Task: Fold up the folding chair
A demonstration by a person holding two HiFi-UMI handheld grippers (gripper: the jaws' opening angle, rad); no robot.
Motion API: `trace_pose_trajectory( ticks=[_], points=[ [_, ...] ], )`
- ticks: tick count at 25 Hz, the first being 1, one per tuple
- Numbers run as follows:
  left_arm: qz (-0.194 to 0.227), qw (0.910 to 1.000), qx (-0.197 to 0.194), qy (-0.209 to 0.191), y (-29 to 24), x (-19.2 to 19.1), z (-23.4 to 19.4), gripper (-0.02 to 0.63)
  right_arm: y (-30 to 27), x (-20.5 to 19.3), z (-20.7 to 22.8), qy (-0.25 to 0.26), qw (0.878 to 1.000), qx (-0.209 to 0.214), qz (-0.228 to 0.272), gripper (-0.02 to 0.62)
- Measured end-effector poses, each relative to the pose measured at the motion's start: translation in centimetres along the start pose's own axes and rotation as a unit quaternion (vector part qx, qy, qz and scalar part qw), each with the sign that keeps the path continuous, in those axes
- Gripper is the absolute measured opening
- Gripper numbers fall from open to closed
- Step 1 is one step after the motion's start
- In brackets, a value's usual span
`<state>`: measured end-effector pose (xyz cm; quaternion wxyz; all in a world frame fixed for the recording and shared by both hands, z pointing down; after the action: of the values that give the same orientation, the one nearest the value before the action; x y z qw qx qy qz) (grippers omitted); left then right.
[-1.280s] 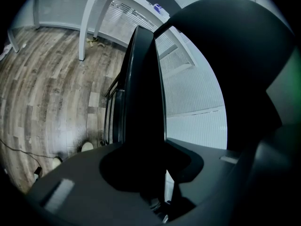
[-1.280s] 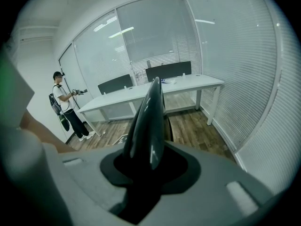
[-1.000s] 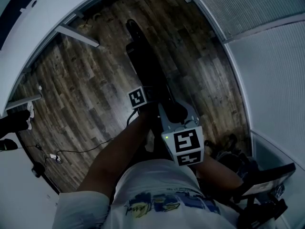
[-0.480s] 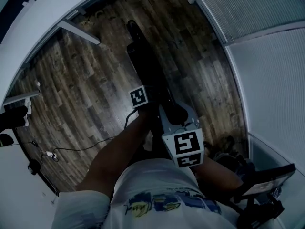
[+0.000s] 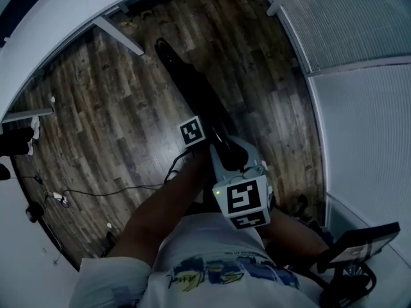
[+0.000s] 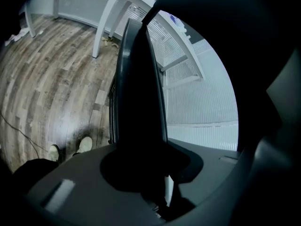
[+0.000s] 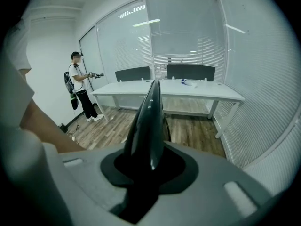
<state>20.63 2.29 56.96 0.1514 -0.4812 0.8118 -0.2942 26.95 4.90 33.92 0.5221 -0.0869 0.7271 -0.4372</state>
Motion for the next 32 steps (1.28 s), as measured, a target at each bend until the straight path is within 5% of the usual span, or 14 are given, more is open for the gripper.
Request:
trace_pose_trajectory(
  ticks=[13, 32],
  points=[
    [0.096, 0.9937, -0.004, 0.059, 5.0, 4.6, -1.5, 0.12, -1.9, 5.1, -3.0, 0.081, 0.993, 0.074, 0.032, 0.081],
    [0.229, 0.9583, 0.001, 0.171, 14.8, 13.0, -8.0, 0.118, -8.7, 14.2, -11.8, 0.189, 0.96, 0.2, 0.045, 0.081]
  ],
)
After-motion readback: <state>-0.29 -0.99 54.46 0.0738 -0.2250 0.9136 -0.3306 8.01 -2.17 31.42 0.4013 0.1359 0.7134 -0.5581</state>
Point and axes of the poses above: the fingertips, and each gripper's own axes: y backward along the fingers, z to its right, x out of its top, the point moved 9 cm from there along y, backward along the fingers, and after that the axes turned 12 degrees about -x, right-handed, at the moved point
